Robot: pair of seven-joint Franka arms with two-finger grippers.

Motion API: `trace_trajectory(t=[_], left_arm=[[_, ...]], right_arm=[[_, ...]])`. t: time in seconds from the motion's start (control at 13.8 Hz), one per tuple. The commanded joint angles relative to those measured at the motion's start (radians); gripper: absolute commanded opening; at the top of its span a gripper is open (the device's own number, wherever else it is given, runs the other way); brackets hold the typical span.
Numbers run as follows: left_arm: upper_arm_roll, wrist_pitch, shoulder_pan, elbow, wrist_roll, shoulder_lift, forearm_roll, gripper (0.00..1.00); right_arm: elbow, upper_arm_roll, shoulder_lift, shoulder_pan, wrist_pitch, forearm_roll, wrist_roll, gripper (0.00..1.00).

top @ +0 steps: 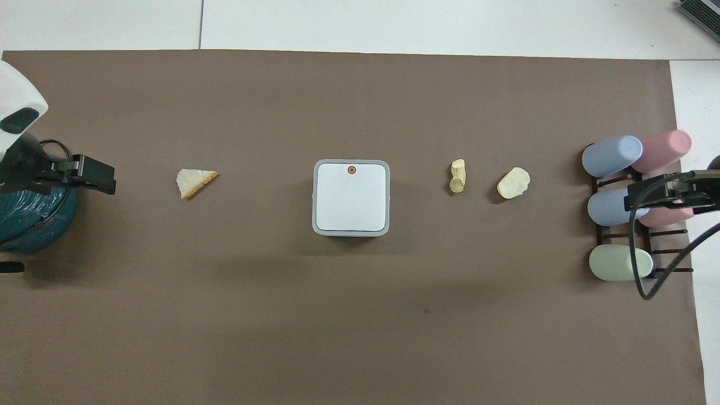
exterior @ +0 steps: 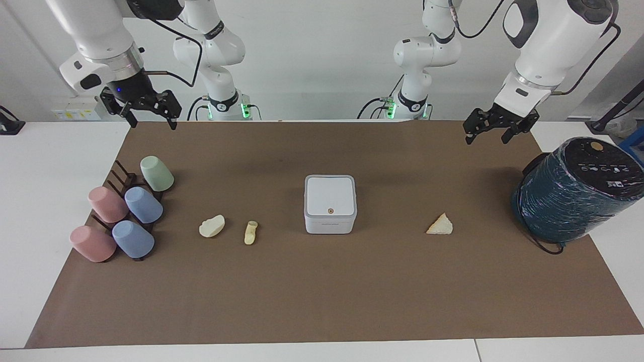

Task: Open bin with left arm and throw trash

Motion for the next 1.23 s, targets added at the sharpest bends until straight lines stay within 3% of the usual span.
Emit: trace_trajectory(t=[0.0, 0.22, 0.29, 0.8, 1.16], left_arm=[[0.005, 0.024, -0.008, -0.057, -0.011, -0.041, -0.005, 0.63], [0.004, 0.024, -0.014, -0.073, 0.006, -0.051, -0.005, 0.11], [0.004, 0.024, -0.017, -0.077, 0.008, -0.052, -0.005, 0.00], [0.004, 0.051, -0.058, -0.128, -0.011, -0.074, -0.005, 0.00], [0.002, 0.142, -0.119, -0.198, -0.157, -0.094, -0.008, 0.00]], right_arm=[[-0.013, 0.004, -0.005, -0.010, 0.017, 0.011, -0.013, 1.00], [-0.018, 0.004, -0.007, -0.008, 0.017, 0.011, -0.012, 1.00], [-0.018, 0.004, -0.008, -0.010, 0.020, 0.011, -0.012, 1.00], [-0.022, 0.004, -0.008, -0.010, 0.040, 0.011, -0.013, 1.00], [-0.103, 0.004, -0.019, -0.011, 0.161, 0.014, -0.013, 1.00]])
